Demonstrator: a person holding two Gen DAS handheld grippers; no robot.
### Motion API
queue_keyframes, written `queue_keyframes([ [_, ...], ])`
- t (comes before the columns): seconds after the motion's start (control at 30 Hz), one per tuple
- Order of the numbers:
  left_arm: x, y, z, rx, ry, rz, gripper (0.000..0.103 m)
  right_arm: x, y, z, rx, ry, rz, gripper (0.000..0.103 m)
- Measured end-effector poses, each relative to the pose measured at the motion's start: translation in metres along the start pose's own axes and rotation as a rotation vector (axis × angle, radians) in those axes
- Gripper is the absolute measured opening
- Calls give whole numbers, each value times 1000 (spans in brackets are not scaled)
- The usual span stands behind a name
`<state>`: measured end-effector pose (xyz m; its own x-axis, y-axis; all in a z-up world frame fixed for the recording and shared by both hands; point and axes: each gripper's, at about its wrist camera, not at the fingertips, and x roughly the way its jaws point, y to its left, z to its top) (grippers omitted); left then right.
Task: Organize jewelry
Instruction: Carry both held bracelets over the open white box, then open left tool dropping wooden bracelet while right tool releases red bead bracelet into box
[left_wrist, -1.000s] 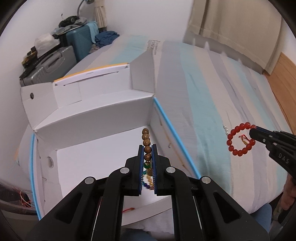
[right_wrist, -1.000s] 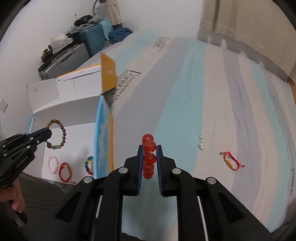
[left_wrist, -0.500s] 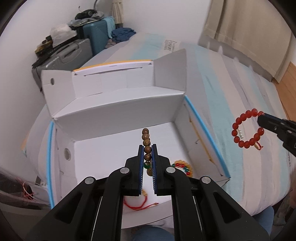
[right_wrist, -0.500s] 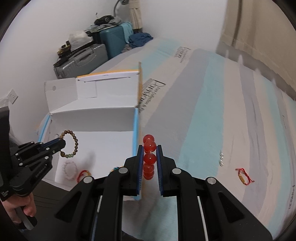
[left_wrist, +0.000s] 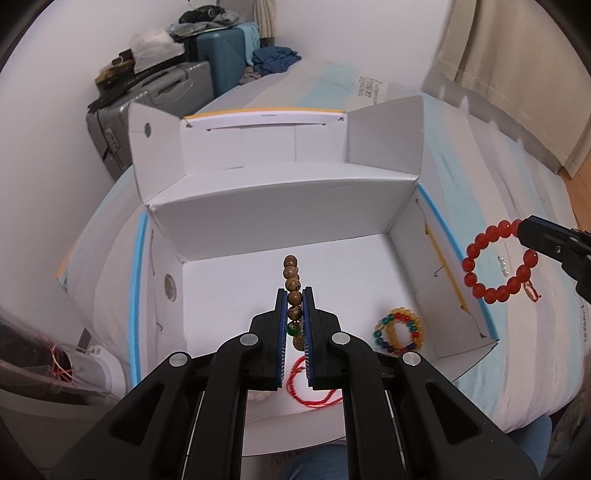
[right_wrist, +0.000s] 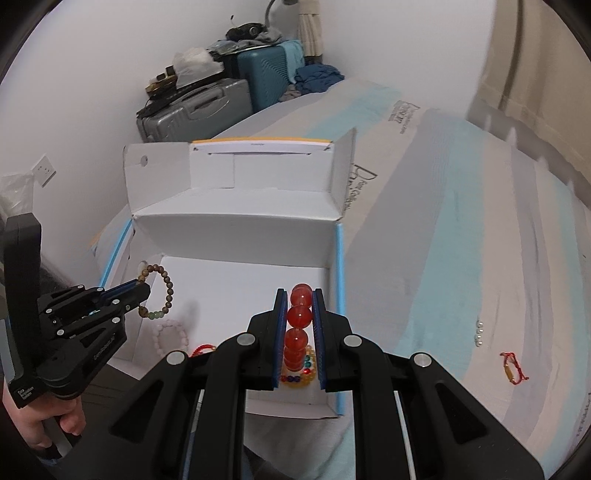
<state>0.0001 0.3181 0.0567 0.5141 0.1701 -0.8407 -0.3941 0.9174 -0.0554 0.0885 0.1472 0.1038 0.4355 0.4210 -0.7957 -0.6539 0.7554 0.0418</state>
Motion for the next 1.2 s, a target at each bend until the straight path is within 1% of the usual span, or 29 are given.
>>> queue_keyframes([
  [0.23,7,16,-6,-19,17,10,7,20,18,-6,-22,30,22,12],
  [0.4,19,23,-13,-32,43,8,7,39,25,-11,-27,62,28,12],
  [0.8,63,38,-37,-60,153,33,7,94,35,-33,-32,158,39,12],
  [0.97,81,40,-44,-53,202,63,7,114,37,-43,-27,196,41,12],
  [1.2,90,40,-46,-46,215,83,7,125,36,-47,-25,214,45,12],
])
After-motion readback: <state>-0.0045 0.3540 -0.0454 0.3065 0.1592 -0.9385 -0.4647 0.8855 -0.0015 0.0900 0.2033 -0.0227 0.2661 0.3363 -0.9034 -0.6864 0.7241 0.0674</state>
